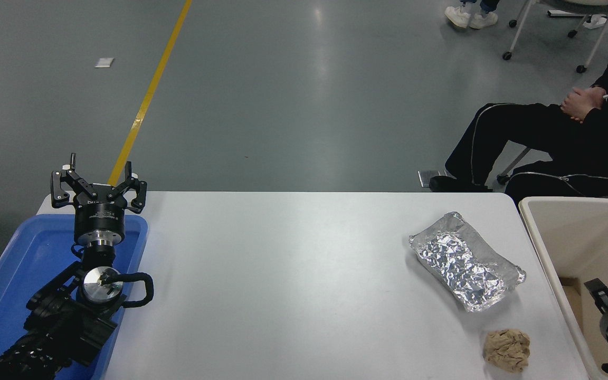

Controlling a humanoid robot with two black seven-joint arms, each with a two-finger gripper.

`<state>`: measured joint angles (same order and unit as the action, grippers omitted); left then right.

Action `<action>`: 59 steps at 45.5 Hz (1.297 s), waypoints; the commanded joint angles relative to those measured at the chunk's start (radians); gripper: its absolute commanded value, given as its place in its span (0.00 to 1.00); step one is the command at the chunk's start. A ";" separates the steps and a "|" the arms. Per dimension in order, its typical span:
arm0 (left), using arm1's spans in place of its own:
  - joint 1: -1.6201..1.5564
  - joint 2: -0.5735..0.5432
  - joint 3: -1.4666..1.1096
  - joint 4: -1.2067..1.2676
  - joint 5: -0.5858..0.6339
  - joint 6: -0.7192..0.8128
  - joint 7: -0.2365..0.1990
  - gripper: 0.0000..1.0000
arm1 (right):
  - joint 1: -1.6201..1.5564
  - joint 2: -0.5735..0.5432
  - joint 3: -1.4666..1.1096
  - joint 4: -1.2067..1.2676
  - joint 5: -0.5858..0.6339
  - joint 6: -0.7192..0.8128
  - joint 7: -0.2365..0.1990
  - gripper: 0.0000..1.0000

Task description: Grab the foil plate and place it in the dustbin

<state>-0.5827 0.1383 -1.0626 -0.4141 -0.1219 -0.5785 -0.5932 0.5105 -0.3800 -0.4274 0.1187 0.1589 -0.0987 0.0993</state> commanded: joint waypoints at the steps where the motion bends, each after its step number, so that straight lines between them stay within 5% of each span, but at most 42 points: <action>1: -0.002 0.000 0.004 0.000 0.002 0.002 0.001 0.99 | 0.000 0.004 0.001 -0.001 0.001 -0.004 0.000 1.00; 59: -0.002 0.004 0.010 0.002 -0.001 0.002 -0.004 0.99 | 0.181 -0.052 0.041 0.156 0.002 0.014 -0.003 1.00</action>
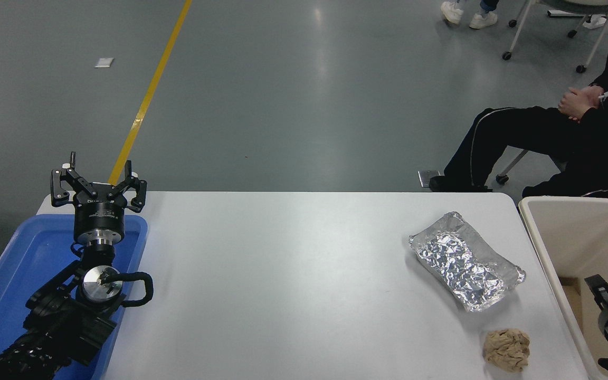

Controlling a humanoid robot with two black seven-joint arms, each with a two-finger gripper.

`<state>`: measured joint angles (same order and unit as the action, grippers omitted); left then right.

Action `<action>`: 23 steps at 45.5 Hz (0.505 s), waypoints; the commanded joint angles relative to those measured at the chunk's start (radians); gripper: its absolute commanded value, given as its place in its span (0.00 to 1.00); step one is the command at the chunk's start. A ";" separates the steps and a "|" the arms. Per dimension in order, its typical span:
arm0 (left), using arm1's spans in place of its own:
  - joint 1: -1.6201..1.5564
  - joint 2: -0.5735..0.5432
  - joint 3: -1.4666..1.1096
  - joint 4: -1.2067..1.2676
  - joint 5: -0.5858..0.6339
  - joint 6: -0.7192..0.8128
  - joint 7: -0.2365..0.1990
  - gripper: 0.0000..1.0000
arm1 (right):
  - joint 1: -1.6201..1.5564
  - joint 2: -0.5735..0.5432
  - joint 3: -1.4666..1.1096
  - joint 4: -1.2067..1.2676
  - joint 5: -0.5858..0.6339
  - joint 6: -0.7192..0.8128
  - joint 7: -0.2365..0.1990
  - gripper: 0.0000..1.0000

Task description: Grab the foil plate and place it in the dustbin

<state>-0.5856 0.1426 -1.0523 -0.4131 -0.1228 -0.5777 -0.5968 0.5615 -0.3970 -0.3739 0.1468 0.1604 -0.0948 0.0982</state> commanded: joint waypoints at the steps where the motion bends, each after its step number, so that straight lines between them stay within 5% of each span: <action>1: 0.001 0.000 0.000 0.001 0.000 0.001 0.000 0.99 | 0.153 -0.061 -0.019 0.166 0.001 0.010 -0.002 1.00; 9: 0.000 0.000 0.002 -0.001 0.000 -0.001 0.002 0.99 | 0.395 -0.203 -0.204 0.431 -0.006 0.033 0.003 1.00; 23: 0.000 -0.001 0.002 -0.001 0.003 -0.001 0.003 0.99 | 0.960 -0.155 -0.763 0.844 -0.019 0.047 0.023 1.00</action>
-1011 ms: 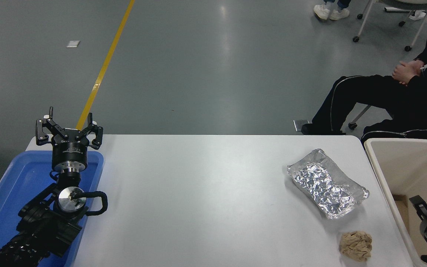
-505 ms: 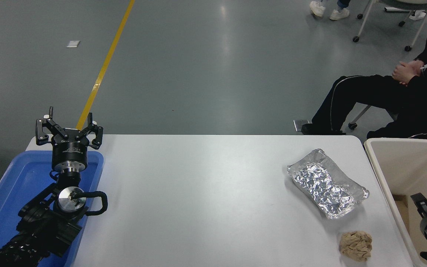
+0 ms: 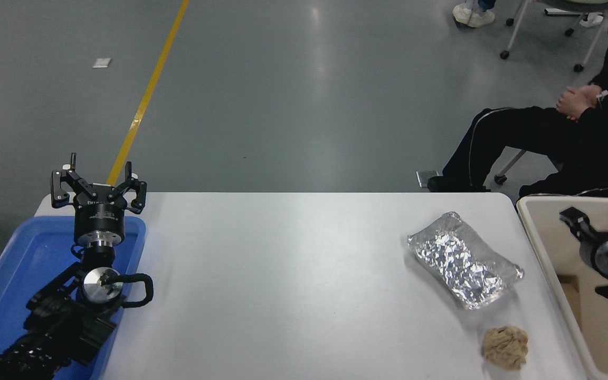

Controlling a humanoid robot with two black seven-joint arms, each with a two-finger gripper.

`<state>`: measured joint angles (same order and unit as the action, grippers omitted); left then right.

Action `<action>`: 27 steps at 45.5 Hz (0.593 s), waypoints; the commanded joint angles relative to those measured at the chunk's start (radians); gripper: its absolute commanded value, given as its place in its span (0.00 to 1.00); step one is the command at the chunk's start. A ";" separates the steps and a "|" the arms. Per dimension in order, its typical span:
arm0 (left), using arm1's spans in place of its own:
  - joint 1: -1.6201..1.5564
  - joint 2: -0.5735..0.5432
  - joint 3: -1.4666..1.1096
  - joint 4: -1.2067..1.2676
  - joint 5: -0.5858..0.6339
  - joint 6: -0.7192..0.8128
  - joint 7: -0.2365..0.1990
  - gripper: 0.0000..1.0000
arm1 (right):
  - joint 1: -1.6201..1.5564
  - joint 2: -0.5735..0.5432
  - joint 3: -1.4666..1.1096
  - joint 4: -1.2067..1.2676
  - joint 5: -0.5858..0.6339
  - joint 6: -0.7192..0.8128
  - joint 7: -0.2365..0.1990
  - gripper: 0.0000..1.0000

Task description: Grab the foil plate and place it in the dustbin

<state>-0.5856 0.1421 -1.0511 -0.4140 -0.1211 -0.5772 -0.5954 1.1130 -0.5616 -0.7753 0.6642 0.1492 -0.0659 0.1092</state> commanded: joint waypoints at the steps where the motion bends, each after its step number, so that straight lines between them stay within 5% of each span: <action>1: 0.000 -0.001 0.000 0.000 0.001 -0.001 0.000 0.99 | 0.442 0.018 -0.384 0.357 -0.010 0.029 0.015 1.00; 10: 0.000 -0.001 0.000 -0.002 0.001 -0.001 0.002 0.99 | 0.678 0.101 -0.493 0.570 -0.065 0.132 0.023 1.00; 27: 0.001 0.001 0.000 0.000 0.000 -0.001 0.000 0.99 | 1.093 0.143 -0.555 1.048 -0.367 0.213 0.023 1.00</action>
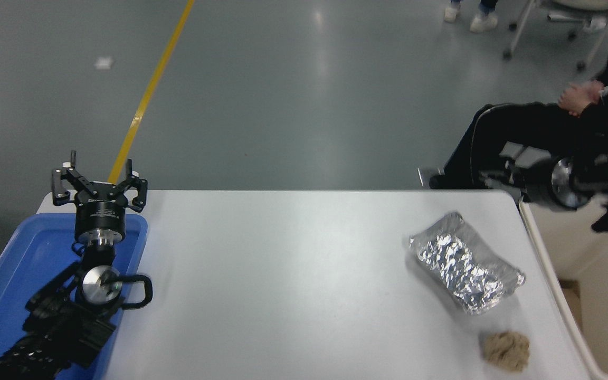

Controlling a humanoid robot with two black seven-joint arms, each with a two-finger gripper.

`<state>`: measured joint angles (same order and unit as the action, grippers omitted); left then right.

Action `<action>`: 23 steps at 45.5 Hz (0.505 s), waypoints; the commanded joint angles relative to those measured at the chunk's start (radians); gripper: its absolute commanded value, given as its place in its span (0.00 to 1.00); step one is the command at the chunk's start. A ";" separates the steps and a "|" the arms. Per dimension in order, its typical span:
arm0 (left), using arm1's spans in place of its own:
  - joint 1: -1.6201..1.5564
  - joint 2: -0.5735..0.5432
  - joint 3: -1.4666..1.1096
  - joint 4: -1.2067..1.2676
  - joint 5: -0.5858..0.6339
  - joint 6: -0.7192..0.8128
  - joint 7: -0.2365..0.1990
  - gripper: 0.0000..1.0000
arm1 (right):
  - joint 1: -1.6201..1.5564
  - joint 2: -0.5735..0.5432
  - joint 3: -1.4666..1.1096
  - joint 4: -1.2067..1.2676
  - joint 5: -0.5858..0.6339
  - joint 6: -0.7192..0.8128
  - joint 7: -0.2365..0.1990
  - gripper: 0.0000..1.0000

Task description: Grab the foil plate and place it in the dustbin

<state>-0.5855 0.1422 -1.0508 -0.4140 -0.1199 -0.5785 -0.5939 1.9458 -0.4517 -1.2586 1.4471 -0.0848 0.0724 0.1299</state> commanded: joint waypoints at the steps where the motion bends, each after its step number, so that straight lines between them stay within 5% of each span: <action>1: 0.001 0.000 0.000 0.000 -0.001 0.000 -0.001 0.99 | 0.277 0.033 -0.073 0.275 -0.133 0.090 0.002 1.00; 23: 0.001 0.002 0.000 0.000 -0.001 0.000 -0.001 0.99 | 0.651 -0.008 -0.061 0.298 -0.079 0.563 0.004 1.00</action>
<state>-0.5845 0.1440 -1.0508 -0.4141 -0.1212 -0.5784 -0.5952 2.4425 -0.4402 -1.3207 1.7175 -0.1714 0.4406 0.1332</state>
